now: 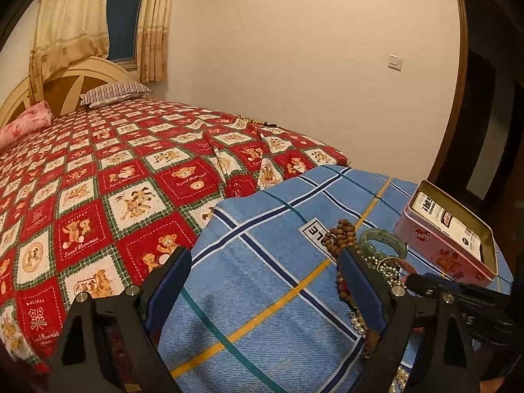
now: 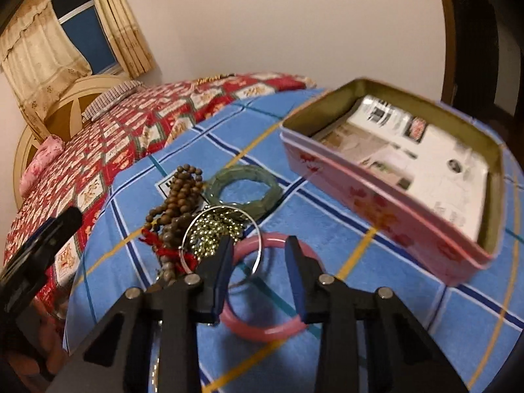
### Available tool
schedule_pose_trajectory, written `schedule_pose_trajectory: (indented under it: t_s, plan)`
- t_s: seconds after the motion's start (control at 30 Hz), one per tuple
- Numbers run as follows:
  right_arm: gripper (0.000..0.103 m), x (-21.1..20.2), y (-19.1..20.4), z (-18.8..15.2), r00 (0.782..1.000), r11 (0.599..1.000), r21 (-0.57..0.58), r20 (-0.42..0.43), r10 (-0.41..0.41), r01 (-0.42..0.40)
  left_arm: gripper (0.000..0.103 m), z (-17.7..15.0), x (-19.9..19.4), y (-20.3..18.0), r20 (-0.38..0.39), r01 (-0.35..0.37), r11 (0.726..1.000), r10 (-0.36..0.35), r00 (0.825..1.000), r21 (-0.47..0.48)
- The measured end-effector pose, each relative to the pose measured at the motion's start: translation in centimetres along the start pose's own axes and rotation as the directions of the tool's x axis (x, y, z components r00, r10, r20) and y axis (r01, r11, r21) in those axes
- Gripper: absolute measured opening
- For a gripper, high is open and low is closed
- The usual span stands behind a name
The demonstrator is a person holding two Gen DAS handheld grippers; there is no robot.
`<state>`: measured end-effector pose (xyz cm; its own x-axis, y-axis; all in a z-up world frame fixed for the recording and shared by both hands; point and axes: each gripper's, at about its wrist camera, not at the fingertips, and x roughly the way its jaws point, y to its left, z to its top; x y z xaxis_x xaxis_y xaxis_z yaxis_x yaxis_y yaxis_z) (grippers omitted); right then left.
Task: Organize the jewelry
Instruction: 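Grasp the brown wooden bead bracelet with the left tool while the right tool grasps the pink bangle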
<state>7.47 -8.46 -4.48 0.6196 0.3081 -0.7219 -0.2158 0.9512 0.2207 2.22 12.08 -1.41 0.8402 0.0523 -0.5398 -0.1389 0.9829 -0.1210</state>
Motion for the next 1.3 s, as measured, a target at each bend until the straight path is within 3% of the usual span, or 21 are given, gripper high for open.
schedule_pose_trajectory:
  t_s: [0.1, 0.13, 0.2, 0.3, 0.4, 0.53, 0.7, 0.73, 0.8, 0.83, 0.87, 0.93, 1.03, 1.13, 1.3]
  plan:
    - [0.031, 0.5, 0.2, 0.0, 1.000, 1.000, -0.016, -0.008, 0.005, -0.005, 0.091, 0.0, 0.3, -0.2, -0.013, 0.011, 1.000, -0.011, 1.000, 0.010]
    - [0.019, 0.6, 0.3, 0.0, 1.000, 1.000, -0.031, -0.015, -0.001, 0.000, 0.091, 0.0, 0.3, -0.3, -0.017, 0.015, 1.000, -0.015, 1.000, 0.011]
    - [0.011, 0.6, 0.3, 0.0, 1.000, 0.999, -0.040, -0.019, 0.006, -0.006, 0.091, 0.0, 0.5, -0.3, -0.024, 0.027, 1.000, -0.027, 0.999, 0.011]
    - [0.009, 0.1, -0.4, -0.1, 1.000, 0.999, -0.021, -0.004, 0.030, -0.030, 0.091, 0.1, 0.8, -0.6, -0.035, 0.053, 0.999, -0.052, 0.998, 0.015]
    - [0.009, -1.4, -1.0, -0.1, 0.994, 0.997, 0.001, 0.068, 0.081, -0.081, 0.091, 0.4, 1.0, -1.2, -0.036, 0.092, 0.995, -0.091, 0.995, 0.033]
    - [0.009, -3.6, -1.5, 0.0, 0.983, 0.996, 0.001, 0.162, 0.091, -0.092, 0.091, 1.1, 1.8, -2.9, -0.037, 0.093, 0.987, -0.089, 0.995, 0.132]
    - [0.013, -2.3, -1.9, 0.3, 0.982, 0.987, 0.035, 0.112, 0.153, -0.158, 0.091, 1.8, 2.1, -2.3, -0.027, 0.073, 0.991, -0.070, 0.997, 0.115]
    - [0.019, -2.3, -1.8, 0.4, 0.983, 0.987, 0.031, 0.104, 0.152, -0.156, 0.091, 1.7, 2.1, -2.2, -0.028, 0.071, 0.991, -0.068, 0.997, 0.117]
    - [0.053, -2.6, -1.6, 0.4, 0.988, 0.992, 0.012, 0.101, 0.121, -0.122, 0.091, 1.2, 2.0, -2.2, -0.031, 0.075, 0.988, -0.071, 0.997, 0.133]
    - [0.079, -2.9, -1.6, 0.3, 0.990, 0.996, 0.008, 0.108, 0.092, -0.094, 0.091, 1.0, 1.9, -2.2, -0.036, 0.080, 0.987, -0.076, 0.996, 0.139]
    - [0.088, -3.2, -1.8, 0.1, 0.991, 0.998, 0.008, 0.116, 0.068, -0.070, 0.091, 0.9, 1.9, -2.2, -0.043, 0.089, 0.986, -0.084, 0.996, 0.139]
    - [0.088, -3.9, -2.2, -0.2, 0.992, 0.999, 0.002, 0.115, 0.048, -0.049, 0.091, 0.9, 1.9, -2.1, -0.046, 0.096, 0.986, -0.091, 0.995, 0.132]
    - [0.088, -3.1, -2.6, -1.2, 1.000, 1.000, -0.020, 0.030, 0.006, -0.005, 0.091, 0.9, 2.5, -1.9, -0.066, 0.087, 0.990, -0.081, 0.995, 0.108]
    - [0.087, -2.0, -2.3, -2.0, 0.999, 0.999, -0.051, -0.054, 0.010, -0.013, 0.091, 0.9, 2.5, -1.4, -0.062, 0.073, 0.994, -0.068, 0.996, 0.077]
    - [0.088, -0.6, 0.0, -1.9, 0.995, 0.981, -0.189, -0.078, -0.070, 0.054, 0.091, 0.8, 2.3, -0.8, -0.053, 0.072, 0.996, -0.069, 0.996, 0.046]
